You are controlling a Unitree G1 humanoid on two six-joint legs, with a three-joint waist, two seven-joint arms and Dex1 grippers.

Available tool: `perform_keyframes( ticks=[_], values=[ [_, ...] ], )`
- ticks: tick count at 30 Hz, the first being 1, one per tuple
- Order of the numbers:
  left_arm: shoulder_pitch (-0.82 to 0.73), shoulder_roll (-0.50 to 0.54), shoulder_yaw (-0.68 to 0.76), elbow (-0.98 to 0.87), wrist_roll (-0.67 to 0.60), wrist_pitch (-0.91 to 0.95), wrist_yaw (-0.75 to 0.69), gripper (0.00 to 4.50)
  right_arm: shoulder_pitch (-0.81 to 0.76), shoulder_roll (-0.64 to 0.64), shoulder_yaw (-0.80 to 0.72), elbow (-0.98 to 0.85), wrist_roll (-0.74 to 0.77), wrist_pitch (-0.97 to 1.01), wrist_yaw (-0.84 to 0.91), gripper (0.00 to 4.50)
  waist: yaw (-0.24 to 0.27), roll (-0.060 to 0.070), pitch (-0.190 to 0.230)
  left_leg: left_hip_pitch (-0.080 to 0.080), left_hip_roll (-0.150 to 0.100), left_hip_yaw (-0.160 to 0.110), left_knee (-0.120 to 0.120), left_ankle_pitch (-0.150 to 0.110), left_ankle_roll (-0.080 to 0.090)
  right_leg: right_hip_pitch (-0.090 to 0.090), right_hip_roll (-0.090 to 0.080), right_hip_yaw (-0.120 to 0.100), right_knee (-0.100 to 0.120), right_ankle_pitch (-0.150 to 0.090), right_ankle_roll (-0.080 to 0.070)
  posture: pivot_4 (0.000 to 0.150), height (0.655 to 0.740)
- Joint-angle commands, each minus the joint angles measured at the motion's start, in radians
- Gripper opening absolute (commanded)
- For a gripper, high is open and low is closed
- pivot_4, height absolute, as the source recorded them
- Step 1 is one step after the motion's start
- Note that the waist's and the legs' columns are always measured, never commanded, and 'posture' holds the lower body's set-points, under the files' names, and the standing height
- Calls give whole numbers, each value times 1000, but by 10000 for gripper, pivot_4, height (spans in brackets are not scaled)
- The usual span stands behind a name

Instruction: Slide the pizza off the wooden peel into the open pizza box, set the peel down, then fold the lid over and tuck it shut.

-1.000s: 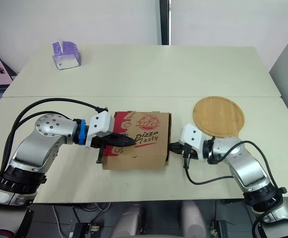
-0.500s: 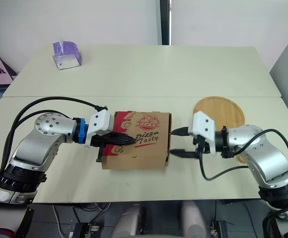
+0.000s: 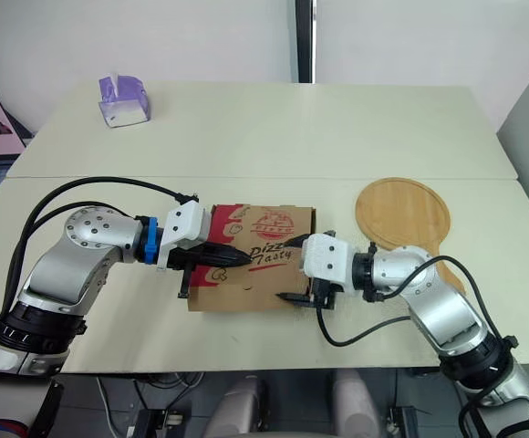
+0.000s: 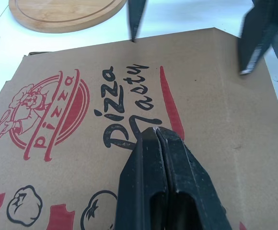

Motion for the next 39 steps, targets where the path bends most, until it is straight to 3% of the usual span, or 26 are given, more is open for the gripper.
perform_keyframes(
  ticks=[1, 6, 20, 39],
  values=[
    [-8, 2, 25, -36, -21, -1, -4, 0, -12, 9, -6, -8, -24, -38, -9, 44762, 0, 0, 0, 0, 0, 0, 0, 0, 0, 0, 0, 0, 0, 0, 0, 1500, 7400],
    [-7, 3, 25, -38, -22, 1, -5, 0, 20, -26, -14, -97, 89, 91, 72, 44762, 0, 0, 0, 0, 0, 0, 0, 0, 0, 0, 0, 0, 0, 0, 0, 1500, 7400],
    [14, 7, 19, -50, -19, -4, -13, 0, -7, 27, 38, -6, -111, -57, -30, 44762, 0, 0, 0, 0, 0, 0, 0, 0, 0, 0, 0, 0, 0, 0, 0, 1500, 7400],
    [-16, 15, 26, -51, -20, 3, -52, 0, -32, 102, -12, 17, -117, -58, -103, 44762, 0, 0, 0, 0, 0, 0, 0, 0, 0, 0, 0, 0, 0, 0, 0, 1500, 7400]
  ],
)
